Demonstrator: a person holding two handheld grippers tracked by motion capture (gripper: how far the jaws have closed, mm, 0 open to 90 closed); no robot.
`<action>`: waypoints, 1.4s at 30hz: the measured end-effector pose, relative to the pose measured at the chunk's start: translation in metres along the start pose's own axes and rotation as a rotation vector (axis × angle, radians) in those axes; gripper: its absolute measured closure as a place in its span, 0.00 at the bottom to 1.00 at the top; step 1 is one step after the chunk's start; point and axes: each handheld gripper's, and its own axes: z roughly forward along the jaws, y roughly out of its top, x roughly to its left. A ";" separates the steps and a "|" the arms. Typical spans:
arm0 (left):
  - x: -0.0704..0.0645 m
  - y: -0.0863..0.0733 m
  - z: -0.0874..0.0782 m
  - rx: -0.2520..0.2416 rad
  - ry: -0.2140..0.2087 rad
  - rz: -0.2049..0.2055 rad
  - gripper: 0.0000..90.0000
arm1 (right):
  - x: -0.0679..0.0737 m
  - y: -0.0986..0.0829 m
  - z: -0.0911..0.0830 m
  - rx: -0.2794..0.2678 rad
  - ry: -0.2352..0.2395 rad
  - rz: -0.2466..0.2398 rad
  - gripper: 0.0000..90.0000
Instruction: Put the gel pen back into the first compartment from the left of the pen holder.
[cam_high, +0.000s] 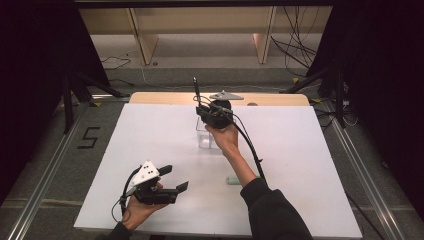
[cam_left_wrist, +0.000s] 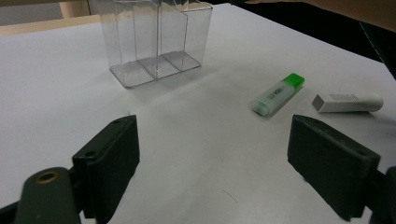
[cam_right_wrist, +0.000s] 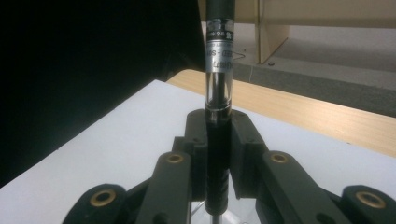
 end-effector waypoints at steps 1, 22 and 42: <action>0.000 0.000 0.000 0.000 0.000 -0.001 0.19 | 0.000 -0.001 0.001 0.003 -0.004 0.002 0.89; 0.001 0.000 0.001 0.007 -0.001 0.002 0.19 | 0.001 -0.013 0.014 0.055 -0.055 0.001 0.89; 0.001 -0.001 0.002 0.019 -0.001 -0.001 0.19 | -0.004 -0.026 0.013 0.058 -0.076 0.035 0.89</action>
